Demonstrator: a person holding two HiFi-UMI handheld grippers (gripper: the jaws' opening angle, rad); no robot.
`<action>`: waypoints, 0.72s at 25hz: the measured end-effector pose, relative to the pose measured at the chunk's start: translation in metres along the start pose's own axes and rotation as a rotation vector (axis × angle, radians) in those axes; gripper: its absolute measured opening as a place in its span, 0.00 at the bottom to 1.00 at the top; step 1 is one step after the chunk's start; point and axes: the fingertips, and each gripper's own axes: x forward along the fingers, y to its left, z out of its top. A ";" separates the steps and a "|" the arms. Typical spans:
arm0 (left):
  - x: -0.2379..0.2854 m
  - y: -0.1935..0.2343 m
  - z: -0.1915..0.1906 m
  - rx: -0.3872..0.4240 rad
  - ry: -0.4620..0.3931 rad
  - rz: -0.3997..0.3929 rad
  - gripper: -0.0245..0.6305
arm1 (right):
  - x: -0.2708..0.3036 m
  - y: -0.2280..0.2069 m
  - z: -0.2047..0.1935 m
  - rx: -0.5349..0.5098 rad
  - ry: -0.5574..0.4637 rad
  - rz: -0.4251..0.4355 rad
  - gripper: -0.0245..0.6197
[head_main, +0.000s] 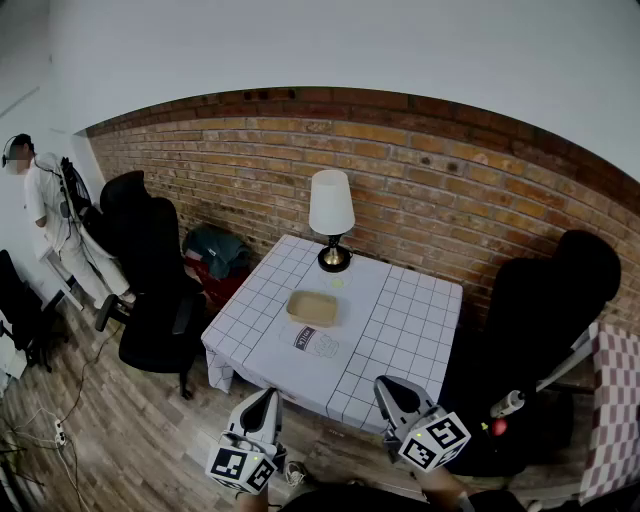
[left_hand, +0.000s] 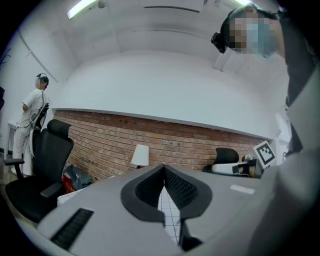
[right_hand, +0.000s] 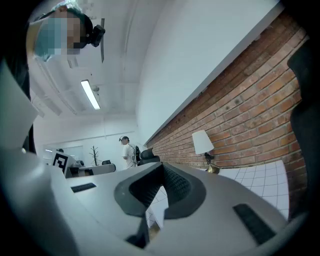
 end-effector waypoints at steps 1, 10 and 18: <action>0.001 0.003 0.000 -0.001 0.000 0.000 0.05 | 0.002 0.001 0.001 0.003 -0.008 0.004 0.04; 0.011 0.035 0.002 -0.014 0.013 -0.014 0.05 | 0.034 0.001 -0.001 0.027 -0.022 -0.028 0.04; 0.022 0.078 0.010 -0.002 0.028 -0.055 0.05 | 0.074 0.010 -0.003 -0.006 -0.015 -0.080 0.04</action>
